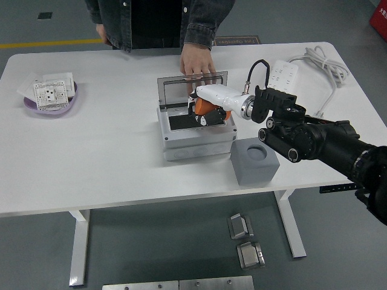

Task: Pick up the cylinder from the cube,place it in the box,flap close box

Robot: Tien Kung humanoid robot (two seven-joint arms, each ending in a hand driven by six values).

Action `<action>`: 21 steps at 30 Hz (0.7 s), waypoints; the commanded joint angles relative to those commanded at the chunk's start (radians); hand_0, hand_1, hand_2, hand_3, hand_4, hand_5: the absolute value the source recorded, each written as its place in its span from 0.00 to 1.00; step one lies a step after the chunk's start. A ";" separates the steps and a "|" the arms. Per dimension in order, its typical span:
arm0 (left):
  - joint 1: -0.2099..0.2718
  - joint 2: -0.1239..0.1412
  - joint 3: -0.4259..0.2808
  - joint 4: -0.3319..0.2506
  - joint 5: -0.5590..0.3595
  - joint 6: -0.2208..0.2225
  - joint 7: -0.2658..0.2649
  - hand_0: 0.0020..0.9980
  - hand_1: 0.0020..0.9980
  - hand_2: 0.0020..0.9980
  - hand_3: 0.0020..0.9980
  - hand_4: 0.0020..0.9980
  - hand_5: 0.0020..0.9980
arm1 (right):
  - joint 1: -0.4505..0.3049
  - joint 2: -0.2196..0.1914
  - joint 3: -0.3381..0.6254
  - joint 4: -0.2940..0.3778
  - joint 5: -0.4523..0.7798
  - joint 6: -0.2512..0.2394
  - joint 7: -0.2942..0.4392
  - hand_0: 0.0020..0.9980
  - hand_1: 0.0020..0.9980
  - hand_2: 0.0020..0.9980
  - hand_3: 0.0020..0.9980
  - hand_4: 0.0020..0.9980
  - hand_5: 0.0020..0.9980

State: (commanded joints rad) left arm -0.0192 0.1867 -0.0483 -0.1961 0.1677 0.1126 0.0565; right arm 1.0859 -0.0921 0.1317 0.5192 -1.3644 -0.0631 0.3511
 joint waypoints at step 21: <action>0.009 -0.007 0.004 0.000 -0.002 0.000 -0.001 0.69 0.66 0.56 0.60 0.63 0.27 | -0.045 -0.046 0.090 0.090 -0.043 0.010 -0.020 0.80 0.75 0.83 1.00 0.85 0.33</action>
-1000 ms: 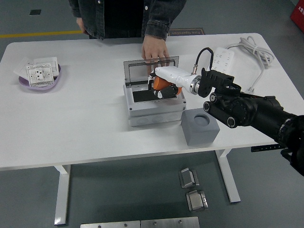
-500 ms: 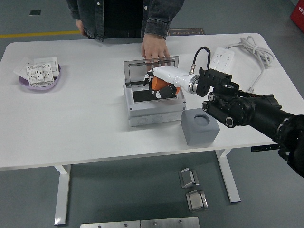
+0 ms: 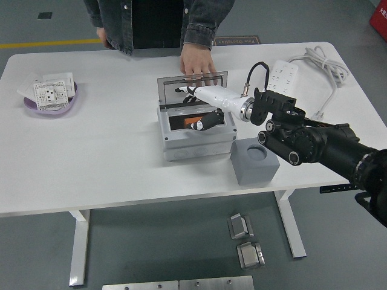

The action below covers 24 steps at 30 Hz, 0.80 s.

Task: Pick up the cylinder from the cube,place it in the box,flap close box

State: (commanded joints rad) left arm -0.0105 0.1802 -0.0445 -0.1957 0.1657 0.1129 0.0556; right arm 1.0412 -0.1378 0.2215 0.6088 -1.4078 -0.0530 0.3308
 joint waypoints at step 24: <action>0.004 0.005 -0.016 0.002 -0.004 -0.002 0.005 0.68 0.66 0.56 0.60 0.62 0.26 | 0.162 -0.052 0.105 0.113 0.094 0.131 -0.038 0.78 0.72 0.81 1.00 0.86 0.39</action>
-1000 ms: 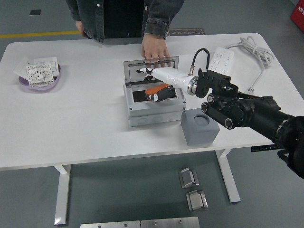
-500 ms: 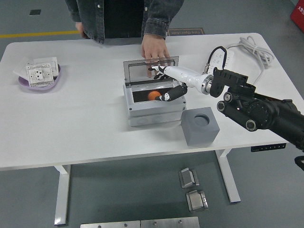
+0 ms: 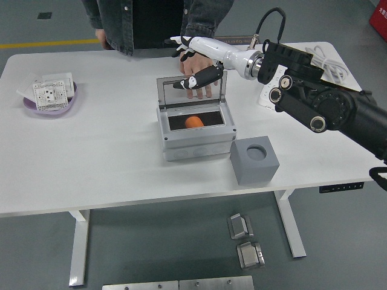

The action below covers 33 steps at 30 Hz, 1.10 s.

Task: Pick up the cylinder from the cube,place it in the box,flap close box

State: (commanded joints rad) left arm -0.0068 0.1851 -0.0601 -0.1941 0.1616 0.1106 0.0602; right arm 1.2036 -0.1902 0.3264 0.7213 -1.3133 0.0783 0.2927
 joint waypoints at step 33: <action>-0.020 0.008 0.058 -0.005 -0.045 0.003 -0.021 0.68 0.66 0.56 0.60 0.62 0.26 | -0.024 0.017 -0.229 -0.139 0.083 -0.071 0.052 0.80 0.72 0.79 0.97 0.86 0.44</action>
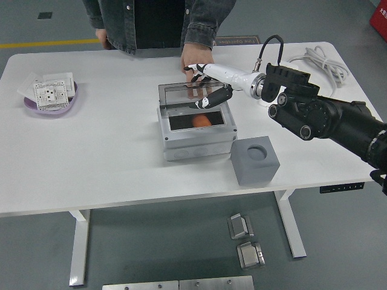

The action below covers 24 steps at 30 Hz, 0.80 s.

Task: Pick up the cylinder from the cube,place it in the box,flap close box

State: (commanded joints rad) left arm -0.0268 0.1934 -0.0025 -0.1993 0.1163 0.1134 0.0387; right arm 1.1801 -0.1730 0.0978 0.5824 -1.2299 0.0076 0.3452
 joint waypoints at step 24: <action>0.025 -0.019 -0.026 -0.003 0.023 0.002 -0.003 0.68 0.66 0.55 0.60 0.62 0.26 | -0.155 -0.166 0.198 0.366 -0.307 0.004 -0.091 0.76 0.71 0.79 0.97 0.85 0.46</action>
State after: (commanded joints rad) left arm -0.0015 0.1747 -0.0281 -0.2024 0.1390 0.1158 0.0352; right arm 1.0250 -0.3395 0.2961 0.9488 -1.5372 0.0118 0.2540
